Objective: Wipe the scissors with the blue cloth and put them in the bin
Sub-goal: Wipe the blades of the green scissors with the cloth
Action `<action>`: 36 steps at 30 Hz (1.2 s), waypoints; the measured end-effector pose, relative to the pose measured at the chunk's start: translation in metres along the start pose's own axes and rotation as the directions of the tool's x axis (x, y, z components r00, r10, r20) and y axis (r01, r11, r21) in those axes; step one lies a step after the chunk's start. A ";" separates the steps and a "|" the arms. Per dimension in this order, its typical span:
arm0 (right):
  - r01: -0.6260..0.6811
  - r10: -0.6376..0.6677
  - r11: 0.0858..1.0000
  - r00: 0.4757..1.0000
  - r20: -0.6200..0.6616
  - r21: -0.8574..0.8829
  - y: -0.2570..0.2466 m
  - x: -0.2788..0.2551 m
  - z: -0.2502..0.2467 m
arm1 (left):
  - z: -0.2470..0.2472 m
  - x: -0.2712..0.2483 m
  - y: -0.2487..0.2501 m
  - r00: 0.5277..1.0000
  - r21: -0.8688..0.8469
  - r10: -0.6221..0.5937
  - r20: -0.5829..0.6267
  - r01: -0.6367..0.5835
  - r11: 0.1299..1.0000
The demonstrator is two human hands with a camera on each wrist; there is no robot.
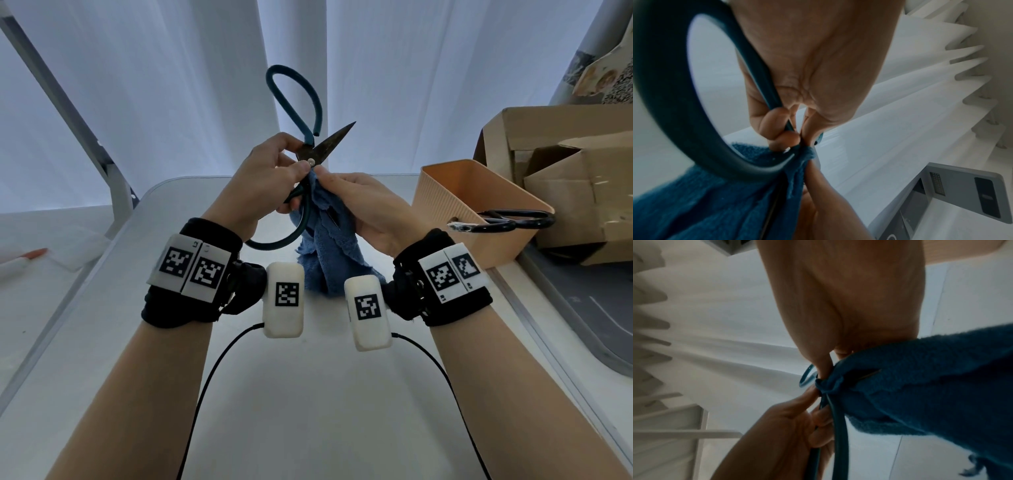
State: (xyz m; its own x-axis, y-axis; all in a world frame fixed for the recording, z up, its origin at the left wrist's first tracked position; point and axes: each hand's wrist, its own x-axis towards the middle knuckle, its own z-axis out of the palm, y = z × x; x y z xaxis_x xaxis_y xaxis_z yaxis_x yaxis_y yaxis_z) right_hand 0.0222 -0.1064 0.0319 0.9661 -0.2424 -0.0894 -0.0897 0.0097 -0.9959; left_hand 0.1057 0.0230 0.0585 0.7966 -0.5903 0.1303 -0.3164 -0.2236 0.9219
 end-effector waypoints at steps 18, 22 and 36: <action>0.036 -0.024 0.984 0.997 0.072 -0.177 0.001 0.000 -0.005 | 0.003 0.000 0.001 0.999 -0.053 -0.050 -0.011 0.049 0.997; 0.035 -0.020 0.988 0.995 0.098 -0.148 0.002 0.000 -0.009 | 0.002 -0.001 0.001 0.998 -0.033 -0.059 0.008 0.060 0.998; 0.087 -0.074 0.983 0.994 0.084 -0.160 0.008 0.003 -0.004 | -0.004 -0.003 0.001 0.992 -0.012 -0.060 0.113 0.061 0.998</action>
State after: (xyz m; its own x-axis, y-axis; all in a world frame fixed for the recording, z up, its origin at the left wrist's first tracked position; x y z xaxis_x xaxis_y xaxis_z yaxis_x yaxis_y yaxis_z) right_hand 0.0234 -0.1109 0.0235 0.9870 -0.1597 -0.0164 -0.0434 -0.1666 -0.9851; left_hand 0.1054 0.0274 0.0611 0.7509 -0.6596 0.0330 -0.2604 -0.2498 0.9326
